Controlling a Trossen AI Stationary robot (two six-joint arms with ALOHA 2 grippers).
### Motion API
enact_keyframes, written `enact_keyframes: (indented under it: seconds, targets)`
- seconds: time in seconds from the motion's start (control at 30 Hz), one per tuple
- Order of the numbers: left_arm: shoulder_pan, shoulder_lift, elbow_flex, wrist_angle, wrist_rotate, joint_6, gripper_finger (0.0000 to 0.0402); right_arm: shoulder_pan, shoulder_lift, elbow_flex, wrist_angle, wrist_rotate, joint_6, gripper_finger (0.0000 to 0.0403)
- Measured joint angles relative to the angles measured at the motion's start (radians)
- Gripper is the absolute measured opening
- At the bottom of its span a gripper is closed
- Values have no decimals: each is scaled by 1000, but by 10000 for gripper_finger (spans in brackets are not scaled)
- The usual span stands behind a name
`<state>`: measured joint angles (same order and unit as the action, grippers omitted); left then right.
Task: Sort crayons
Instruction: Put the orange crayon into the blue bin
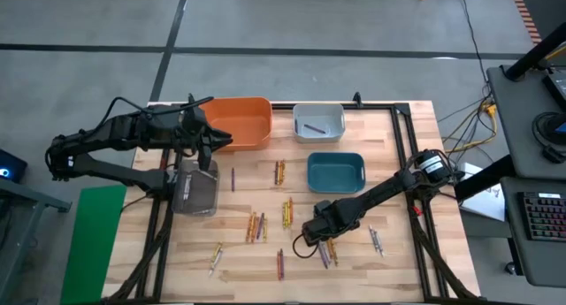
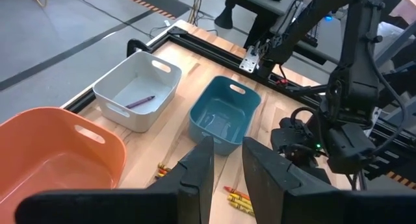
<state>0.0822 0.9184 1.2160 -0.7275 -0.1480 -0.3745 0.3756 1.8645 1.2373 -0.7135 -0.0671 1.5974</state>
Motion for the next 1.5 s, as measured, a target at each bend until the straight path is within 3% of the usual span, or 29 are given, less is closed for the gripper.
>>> enact_keyframes:
  seconds: [0.8, 1.07, 1.5]
  targets:
    - [0, 0, 0, 1, -3, 18, 63, -9, -3, -1, 24, 70, 28, 58]
    - [1, 0, 0, 1, -3, 22, 63, -10, -3, -1, 29, 73, 13, 13]
    - [0, 0, 0, 1, -3, 22, 63, -25, -11, 0, 20, 93, 25, 9]
